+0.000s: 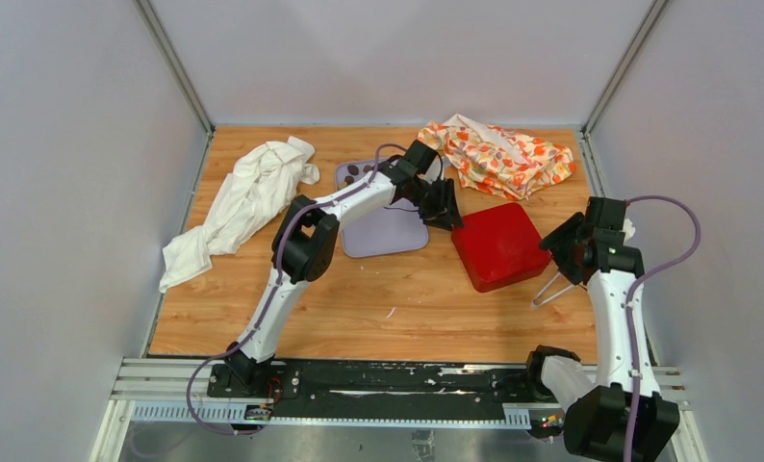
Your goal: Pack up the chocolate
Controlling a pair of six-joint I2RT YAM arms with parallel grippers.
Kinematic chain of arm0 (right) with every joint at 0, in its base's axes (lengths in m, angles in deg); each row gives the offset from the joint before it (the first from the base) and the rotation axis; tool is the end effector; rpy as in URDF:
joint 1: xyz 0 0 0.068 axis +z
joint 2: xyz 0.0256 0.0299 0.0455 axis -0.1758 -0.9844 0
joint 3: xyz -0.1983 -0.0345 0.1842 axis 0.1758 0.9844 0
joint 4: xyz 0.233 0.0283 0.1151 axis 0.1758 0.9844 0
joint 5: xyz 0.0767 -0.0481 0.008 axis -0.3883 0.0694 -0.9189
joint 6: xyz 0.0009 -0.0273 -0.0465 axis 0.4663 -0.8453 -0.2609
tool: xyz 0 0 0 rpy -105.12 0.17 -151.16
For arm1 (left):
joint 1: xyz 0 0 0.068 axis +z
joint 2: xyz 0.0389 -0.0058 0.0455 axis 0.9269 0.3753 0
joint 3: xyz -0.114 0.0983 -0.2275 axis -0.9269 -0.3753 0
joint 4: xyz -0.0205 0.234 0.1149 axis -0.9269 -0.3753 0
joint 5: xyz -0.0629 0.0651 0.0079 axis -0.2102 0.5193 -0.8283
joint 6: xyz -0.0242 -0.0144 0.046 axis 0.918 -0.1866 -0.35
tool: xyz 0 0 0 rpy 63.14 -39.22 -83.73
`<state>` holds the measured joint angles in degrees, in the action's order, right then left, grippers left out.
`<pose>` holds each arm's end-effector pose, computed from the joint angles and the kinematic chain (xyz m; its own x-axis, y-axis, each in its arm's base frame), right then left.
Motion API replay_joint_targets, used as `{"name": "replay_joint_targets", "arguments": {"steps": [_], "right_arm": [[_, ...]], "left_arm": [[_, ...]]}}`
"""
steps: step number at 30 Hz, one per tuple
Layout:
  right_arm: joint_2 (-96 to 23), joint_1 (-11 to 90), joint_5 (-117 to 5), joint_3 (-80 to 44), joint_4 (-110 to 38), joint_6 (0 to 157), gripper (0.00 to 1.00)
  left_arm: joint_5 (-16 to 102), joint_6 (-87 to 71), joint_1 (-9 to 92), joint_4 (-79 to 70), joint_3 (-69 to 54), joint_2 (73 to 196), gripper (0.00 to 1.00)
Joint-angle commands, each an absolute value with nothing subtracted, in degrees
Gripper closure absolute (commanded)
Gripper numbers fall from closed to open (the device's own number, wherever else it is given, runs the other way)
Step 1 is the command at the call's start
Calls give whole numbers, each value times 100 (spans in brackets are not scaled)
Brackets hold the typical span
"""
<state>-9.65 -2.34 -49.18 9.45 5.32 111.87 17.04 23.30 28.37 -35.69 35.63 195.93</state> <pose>0.1836 -0.0401 0.2811 -0.4194 0.7496 -0.5121 0.6234 0.6479 0.4377 0.3939 -0.3517 0.1838 -0.9813 0.0804 -0.1747 0.1858 0.6303 -0.7538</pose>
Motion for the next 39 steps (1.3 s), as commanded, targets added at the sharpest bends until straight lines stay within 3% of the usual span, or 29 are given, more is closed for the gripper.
{"name": "replay_joint_targets", "arguments": {"steps": [1,5,8,17,26,34,39], "right_arm": [[-1209,-97,-4483,588,807,10814,40],[-1769,-86,-4410,361,752,10477,84],[-2285,-88,-4411,102,880,10278,100],[-2959,-88,-4493,-497,851,10137,100],[-3569,-100,-4488,371,576,10167,100],[-2982,-89,-4555,-370,683,10163,100],[-3316,126,-4772,-966,422,10300,100]], "left_arm": [[1770,2172,2759,-3734,3576,19608,54],[1941,2053,2761,-3915,3646,19504,46],[2078,1952,2762,-4043,3702,19418,42],[2362,1673,2770,-4376,3782,19118,38],[2392,1651,2771,-4396,3610,18953,38],[2440,1625,2771,-4396,3580,18807,38],[2457,1623,2770,-4424,3657,18738,38]]}}
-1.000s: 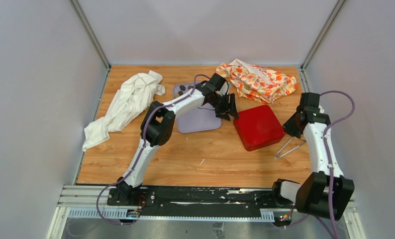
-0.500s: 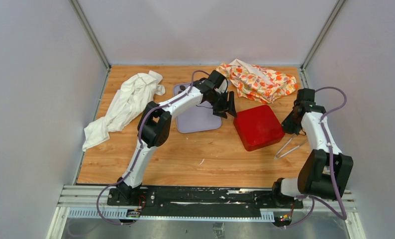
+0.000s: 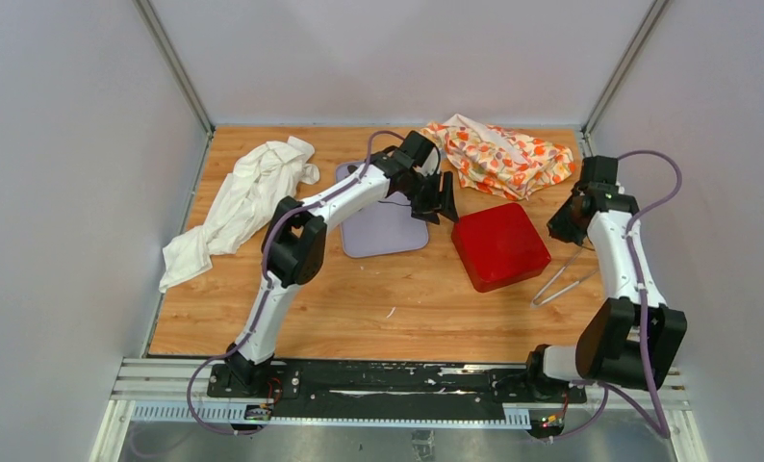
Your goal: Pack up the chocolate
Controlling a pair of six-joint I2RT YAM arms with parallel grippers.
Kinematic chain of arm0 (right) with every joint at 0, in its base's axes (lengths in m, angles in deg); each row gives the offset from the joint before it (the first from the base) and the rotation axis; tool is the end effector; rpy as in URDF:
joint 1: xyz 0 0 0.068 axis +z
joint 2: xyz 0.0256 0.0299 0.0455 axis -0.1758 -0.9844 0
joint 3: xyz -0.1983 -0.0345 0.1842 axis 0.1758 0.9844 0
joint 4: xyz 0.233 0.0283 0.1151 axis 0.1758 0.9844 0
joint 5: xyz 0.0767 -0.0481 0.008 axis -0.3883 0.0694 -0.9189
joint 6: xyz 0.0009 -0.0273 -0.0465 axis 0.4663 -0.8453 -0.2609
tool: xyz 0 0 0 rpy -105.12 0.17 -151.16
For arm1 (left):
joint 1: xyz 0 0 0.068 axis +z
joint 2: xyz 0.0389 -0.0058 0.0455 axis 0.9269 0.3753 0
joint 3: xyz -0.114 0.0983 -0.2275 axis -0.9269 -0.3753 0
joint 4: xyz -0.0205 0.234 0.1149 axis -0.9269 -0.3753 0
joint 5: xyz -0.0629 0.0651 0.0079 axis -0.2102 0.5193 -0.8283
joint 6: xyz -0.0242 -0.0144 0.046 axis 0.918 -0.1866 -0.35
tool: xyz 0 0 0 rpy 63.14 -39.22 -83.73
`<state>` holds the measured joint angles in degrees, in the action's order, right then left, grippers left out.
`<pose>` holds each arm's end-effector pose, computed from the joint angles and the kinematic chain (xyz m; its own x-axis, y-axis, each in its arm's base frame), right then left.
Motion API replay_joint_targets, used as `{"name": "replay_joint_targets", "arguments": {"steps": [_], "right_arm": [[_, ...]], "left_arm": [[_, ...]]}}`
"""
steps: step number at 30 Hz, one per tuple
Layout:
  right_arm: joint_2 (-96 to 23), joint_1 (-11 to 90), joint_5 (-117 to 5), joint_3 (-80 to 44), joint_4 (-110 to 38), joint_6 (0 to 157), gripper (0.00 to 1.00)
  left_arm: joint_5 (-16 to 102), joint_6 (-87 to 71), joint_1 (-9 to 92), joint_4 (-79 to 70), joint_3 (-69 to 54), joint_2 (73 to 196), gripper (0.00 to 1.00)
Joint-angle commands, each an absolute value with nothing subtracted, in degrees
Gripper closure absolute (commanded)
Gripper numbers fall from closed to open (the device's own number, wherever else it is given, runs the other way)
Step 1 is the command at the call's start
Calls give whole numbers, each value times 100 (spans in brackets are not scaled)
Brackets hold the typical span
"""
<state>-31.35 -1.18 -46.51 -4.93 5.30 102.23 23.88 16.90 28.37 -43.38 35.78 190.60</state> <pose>0.2639 -0.0540 0.2827 -0.5843 0.6303 -0.5111 0.5915 0.7620 0.2635 0.3827 -0.3377 0.2206 -0.9562 0.1041 -0.2737 0.2650 0.7052 -0.6576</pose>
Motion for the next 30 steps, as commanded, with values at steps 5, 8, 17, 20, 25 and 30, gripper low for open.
{"name": "replay_joint_targets", "arguments": {"steps": [5,8,17,20,25,30], "right_arm": [[-4314,544,-4753,-1925,399,10376,100],[-4927,658,-4687,-2340,421,10367,100],[-6621,670,-4772,-3025,510,10386,100],[-6303,687,-5012,-3121,365,10371,100],[-5948,726,-5091,-3316,447,10354,100],[-5783,775,-5071,-2647,306,10402,100]], "left_arm": [[2529,1560,2771,-4533,3717,18637,38],[2617,1506,2771,-4564,3604,18514,38],[2800,1473,2779,-4564,2986,18113,37],[2974,1423,2779,-4568,2866,17958,37],[3025,1379,2788,-4630,2941,17916,37],[3077,1346,2804,-4646,3009,17912,37]]}}
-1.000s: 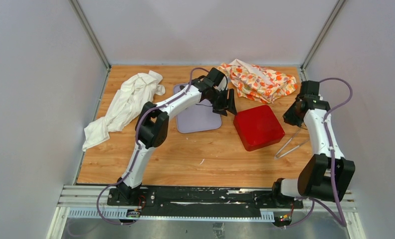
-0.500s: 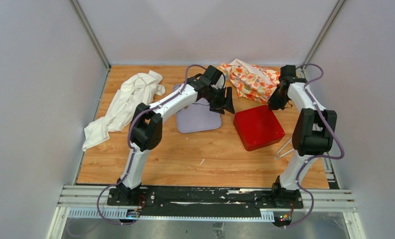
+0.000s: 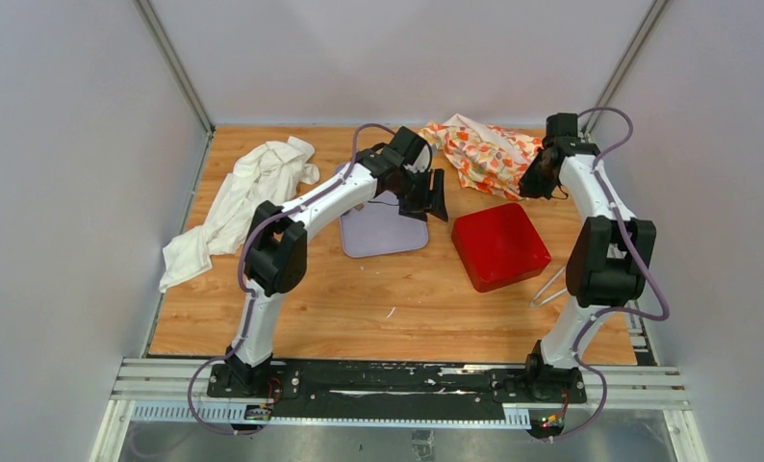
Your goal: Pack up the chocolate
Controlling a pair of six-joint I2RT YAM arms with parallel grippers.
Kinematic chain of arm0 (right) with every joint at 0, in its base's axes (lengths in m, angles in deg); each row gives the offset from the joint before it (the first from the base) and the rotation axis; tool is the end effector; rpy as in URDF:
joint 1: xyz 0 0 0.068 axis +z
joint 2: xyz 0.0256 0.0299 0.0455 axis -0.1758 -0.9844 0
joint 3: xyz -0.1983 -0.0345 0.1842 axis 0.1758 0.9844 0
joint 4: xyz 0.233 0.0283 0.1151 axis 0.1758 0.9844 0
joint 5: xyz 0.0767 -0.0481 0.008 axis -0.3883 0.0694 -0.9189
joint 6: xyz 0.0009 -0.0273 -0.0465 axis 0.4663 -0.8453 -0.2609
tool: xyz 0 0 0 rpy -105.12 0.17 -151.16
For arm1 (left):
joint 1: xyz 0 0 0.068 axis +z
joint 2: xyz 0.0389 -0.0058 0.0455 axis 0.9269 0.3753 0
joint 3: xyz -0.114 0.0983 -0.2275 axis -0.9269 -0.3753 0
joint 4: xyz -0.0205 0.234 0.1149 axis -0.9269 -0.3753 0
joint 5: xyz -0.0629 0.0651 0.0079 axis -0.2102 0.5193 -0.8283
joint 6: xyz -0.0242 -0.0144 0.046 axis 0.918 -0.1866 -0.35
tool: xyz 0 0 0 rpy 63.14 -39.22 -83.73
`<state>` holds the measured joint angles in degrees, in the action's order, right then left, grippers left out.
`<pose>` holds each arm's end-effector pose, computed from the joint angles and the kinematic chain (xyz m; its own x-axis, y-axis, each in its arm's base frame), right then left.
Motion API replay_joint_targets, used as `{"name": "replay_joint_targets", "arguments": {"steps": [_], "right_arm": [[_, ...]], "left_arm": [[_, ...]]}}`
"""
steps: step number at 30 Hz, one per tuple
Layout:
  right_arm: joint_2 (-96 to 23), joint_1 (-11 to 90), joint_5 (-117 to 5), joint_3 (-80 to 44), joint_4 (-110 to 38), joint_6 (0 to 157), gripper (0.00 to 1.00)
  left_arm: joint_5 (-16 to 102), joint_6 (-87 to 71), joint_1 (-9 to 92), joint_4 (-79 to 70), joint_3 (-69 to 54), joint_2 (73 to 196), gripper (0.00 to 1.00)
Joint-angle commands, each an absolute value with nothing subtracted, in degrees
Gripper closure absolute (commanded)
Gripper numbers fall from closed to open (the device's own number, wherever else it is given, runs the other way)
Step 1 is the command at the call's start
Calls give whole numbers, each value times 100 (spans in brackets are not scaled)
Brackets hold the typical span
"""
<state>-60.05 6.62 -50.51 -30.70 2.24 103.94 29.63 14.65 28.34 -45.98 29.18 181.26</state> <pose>0.3996 -0.0232 0.2701 -0.6699 0.5711 -0.4744 0.4676 0.8208 0.3280 0.3589 -0.3142 0.2571 -0.9351 0.0934 -0.3419 0.2903 0.7554 -0.5875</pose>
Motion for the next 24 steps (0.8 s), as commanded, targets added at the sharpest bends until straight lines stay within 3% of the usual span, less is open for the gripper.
{"name": "replay_joint_targets", "arguments": {"steps": [1,7,18,20,22,24], "right_arm": [[-5889,775,-5085,-2476,259,10397,100],[-6258,767,-5057,-2438,494,10327,100],[-4368,775,-5046,-3134,525,10106,97],[-3929,767,-5045,-3080,445,9976,87],[-3492,767,-4953,-3025,311,9879,64],[-3091,767,-4663,-2943,-32,9690,49]], "left_arm": [[3066,1344,2805,-4642,3032,17925,37],[3014,1291,2823,-4724,3134,18009,37],[3614,804,2842,-5099,3282,17553,35],[3986,655,2872,-5103,3264,17213,31],[4430,491,2912,-5083,3252,16892,25],[4743,328,3038,-5074,3252,16604,21]]}}
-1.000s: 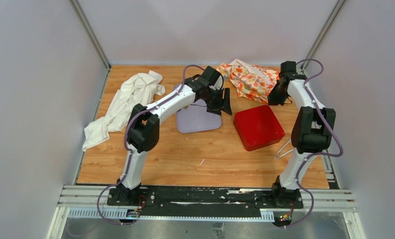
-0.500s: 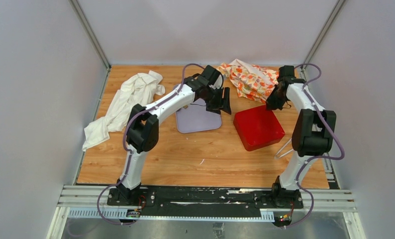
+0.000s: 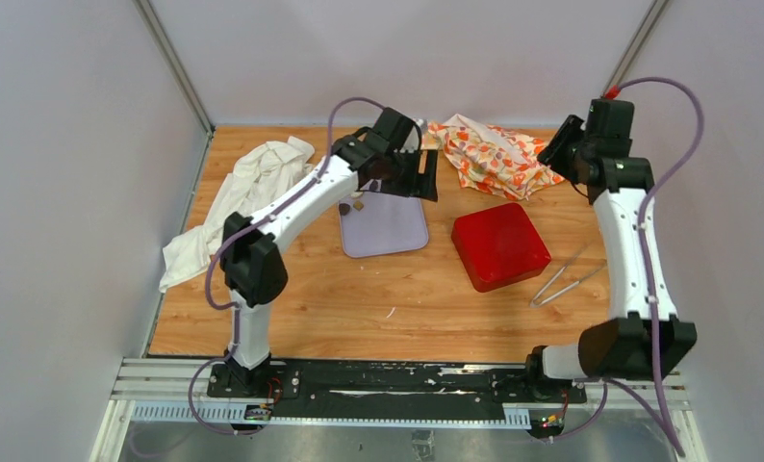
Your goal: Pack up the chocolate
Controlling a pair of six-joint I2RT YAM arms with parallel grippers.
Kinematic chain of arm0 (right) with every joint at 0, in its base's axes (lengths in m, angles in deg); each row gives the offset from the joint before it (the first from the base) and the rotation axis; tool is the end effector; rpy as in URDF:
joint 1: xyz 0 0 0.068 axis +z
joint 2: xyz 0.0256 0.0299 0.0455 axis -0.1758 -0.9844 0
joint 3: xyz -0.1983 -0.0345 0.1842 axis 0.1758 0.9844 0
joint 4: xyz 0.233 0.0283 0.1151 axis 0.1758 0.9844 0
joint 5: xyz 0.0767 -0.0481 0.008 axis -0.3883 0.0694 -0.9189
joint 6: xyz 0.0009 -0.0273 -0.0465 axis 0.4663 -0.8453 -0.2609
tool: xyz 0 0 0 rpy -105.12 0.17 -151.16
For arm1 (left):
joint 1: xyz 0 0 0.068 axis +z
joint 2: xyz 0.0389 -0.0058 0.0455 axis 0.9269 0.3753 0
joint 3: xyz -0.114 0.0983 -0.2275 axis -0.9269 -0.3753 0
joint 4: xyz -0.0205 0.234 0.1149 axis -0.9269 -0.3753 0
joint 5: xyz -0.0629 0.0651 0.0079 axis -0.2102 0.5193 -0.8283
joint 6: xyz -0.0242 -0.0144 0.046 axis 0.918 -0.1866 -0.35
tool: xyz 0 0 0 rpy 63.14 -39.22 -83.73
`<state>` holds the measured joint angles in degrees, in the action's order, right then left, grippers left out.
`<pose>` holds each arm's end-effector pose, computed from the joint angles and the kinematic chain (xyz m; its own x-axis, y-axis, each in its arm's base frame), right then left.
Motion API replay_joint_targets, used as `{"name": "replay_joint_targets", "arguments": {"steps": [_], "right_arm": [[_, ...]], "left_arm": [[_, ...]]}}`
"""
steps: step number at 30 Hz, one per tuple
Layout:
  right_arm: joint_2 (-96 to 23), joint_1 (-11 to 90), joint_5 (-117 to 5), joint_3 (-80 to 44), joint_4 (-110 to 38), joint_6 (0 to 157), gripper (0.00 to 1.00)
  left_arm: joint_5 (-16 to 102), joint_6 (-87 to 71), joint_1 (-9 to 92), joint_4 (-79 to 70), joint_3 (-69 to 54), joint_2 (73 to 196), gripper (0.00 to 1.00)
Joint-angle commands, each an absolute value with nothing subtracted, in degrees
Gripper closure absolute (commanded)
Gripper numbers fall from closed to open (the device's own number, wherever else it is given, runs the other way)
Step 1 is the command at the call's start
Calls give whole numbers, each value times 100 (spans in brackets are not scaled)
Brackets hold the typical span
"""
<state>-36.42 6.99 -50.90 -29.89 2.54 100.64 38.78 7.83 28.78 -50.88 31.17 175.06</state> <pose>0.3054 -0.0152 0.4043 -0.4582 0.5051 -0.7314 0.2743 0.8630 0.4242 0.3475 -0.2931 0.3093 -0.8539 0.1138 -0.5078 0.3753 0.8107 -0.4494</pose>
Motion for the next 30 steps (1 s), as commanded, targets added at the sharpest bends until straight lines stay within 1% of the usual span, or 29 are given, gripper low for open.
{"name": "replay_joint_targets", "arguments": {"steps": [1,3,7,11,12,13,17,20,22,30], "right_arm": [[-2924,767,-4491,-3001,-129,9525,44],[-2816,767,-4086,-3336,-143,9238,39],[-2714,767,-3303,-4052,-95,8719,36],[-2393,767,-2536,-4076,-280,8496,35],[-2295,767,-2409,-3994,-374,8454,34],[-2178,767,-2301,-3870,-481,8441,34],[-1533,767,-2014,-3057,-1318,8503,32],[-1069,767,-1992,-2329,-2157,8532,32],[-923,767,-1949,-2056,-2450,8590,32],[-1246,767,-1960,-2300,-2179,8654,31]], "left_arm": [[4837,298,3119,-5065,3250,16498,20],[5021,301,3327,-5060,3218,16263,19],[5414,332,3856,-4826,2951,15551,16],[6377,240,4241,-4535,2575,14775,8],[6694,157,4289,-4398,2424,14584,3],[7039,57,4317,-4280,2262,14418,1],[7883,-439,4353,-4193,2047,14025,0],[8221,-615,4353,-4197,1943,13827,0],[8311,-601,4353,-4036,1753,13705,0],[8253,-547,4353,-3858,1537,13704,0]]}}
